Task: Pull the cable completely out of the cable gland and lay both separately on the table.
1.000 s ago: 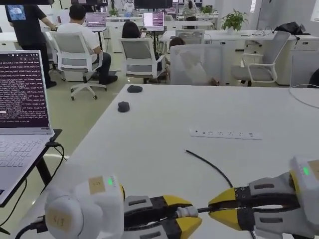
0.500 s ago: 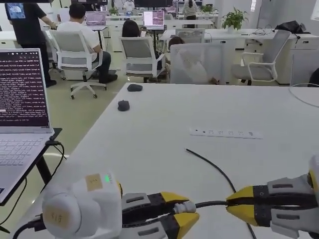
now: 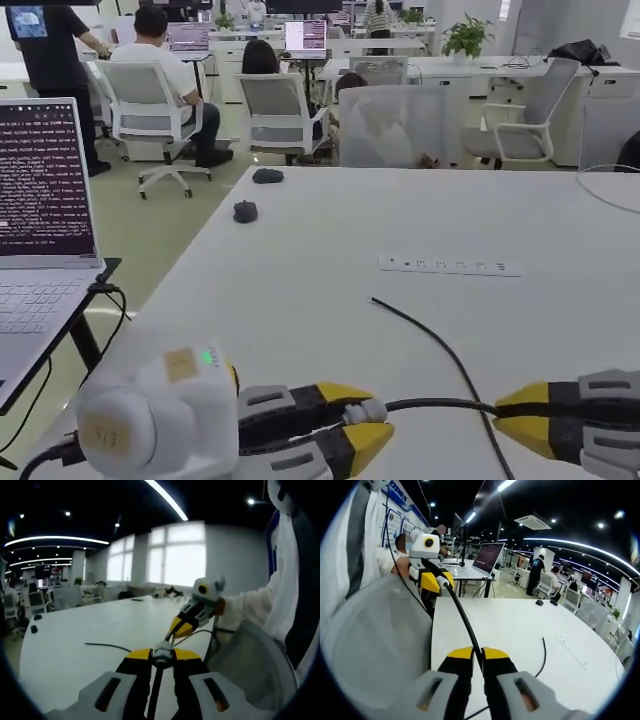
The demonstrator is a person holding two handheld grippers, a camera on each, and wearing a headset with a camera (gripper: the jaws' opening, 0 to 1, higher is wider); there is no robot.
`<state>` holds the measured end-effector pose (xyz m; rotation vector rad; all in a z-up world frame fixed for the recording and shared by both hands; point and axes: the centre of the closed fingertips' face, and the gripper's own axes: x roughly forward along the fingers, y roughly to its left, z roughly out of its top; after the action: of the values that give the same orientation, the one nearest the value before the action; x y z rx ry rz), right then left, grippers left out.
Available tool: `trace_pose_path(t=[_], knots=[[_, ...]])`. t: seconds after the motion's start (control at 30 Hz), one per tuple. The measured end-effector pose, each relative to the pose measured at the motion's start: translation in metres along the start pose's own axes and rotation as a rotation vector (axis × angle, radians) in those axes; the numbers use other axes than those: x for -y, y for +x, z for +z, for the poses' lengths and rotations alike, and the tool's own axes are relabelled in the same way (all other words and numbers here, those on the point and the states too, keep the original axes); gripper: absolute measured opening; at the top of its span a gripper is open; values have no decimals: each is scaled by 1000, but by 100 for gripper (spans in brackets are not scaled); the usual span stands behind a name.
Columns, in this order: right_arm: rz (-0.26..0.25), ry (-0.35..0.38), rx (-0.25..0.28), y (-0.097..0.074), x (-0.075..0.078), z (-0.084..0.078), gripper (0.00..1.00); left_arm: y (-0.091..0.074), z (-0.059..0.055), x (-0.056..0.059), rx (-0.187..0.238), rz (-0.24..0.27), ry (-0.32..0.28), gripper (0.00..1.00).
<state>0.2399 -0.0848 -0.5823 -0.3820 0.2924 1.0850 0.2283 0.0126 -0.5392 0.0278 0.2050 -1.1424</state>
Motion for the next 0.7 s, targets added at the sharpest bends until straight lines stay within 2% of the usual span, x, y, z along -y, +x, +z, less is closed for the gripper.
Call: trace_pose_path(t=[0.37, 0.5, 0.7], knots=[[11, 12, -18, 4, -4, -7, 5, 1, -2, 1, -11, -5, -6, 16], [10, 22, -22, 6, -5, -9, 6, 2, 2, 6, 5, -24, -8, 16], [23, 33, -28, 10, -4, -13, 8, 3, -1, 9, -11, -35, 6, 16]])
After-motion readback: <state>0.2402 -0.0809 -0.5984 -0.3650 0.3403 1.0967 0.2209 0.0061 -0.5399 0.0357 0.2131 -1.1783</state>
